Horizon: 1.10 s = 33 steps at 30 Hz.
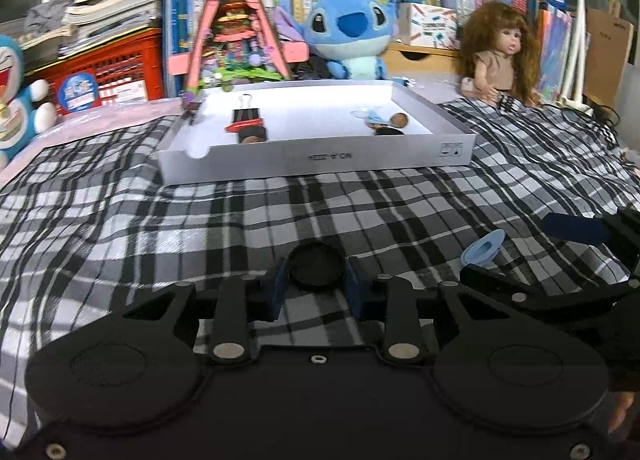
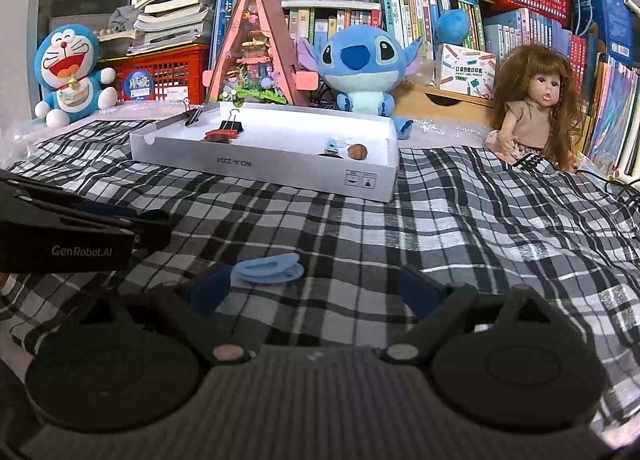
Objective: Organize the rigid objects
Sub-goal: 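Close the left tool on the black round lid while the right tool grasps the blue plastic piece, then carry the black lid and blue plastic piece over the white tray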
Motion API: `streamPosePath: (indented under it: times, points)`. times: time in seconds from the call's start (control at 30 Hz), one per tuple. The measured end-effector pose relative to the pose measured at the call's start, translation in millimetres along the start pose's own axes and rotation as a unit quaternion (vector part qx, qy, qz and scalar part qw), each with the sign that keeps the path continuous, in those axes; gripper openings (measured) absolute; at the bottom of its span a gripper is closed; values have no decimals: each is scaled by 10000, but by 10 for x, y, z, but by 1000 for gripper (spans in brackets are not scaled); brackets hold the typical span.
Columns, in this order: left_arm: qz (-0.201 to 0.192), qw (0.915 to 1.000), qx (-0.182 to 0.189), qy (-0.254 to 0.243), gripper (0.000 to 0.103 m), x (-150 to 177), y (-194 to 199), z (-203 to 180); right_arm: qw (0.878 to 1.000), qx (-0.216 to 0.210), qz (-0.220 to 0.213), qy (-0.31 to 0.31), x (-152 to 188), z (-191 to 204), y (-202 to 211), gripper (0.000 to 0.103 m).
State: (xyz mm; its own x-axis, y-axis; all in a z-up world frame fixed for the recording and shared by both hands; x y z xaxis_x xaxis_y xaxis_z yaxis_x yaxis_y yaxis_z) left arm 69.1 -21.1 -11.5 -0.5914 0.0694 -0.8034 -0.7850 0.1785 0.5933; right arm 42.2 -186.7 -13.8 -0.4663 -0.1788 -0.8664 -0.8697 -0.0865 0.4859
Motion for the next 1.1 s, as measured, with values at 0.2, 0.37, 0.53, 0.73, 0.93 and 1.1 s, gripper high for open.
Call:
streamPosePath:
  times: [0.2, 0.37, 0.53, 0.73, 0.93, 1.1]
  points:
    - [-119, 9996, -202, 180, 30, 91, 101, 75, 9999, 59, -122, 56, 32, 107, -10, 86]
    - [-236, 9990, -242, 275, 39, 113, 104, 99, 9997, 46, -234, 3, 33, 136, -10, 78]
    - [-397, 9980, -389, 292, 42, 153, 62, 101, 9993, 12, -373, -14, 40, 198, -22, 73]
    - [-552, 9972, -436, 262, 42, 208, 62, 82, 9991, 87, -407, 8, 60, 230, -34, 66]
    - [-581, 9967, -502, 278, 42, 213, 51, 61, 9994, 86, -346, -39, 66, 222, -53, 59]
    - [-551, 9969, -473, 291, 32, 200, 53, 71, 9995, 55, -315, -39, 68, 222, -62, 52]
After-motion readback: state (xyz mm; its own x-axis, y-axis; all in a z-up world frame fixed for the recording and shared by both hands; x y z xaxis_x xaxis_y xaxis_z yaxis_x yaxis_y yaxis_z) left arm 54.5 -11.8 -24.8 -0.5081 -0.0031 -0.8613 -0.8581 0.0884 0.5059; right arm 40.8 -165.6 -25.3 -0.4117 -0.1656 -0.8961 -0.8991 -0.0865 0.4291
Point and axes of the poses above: each gripper's, at about its wrist camera, not at the fingertips, and y roughly against the way its jaws point, z to its left, x to its underside, the point moved 2 cm from there along -y, roughly the way its jaws point, and after that the axes turned 3 degrees about y, right-handed, at the moved point
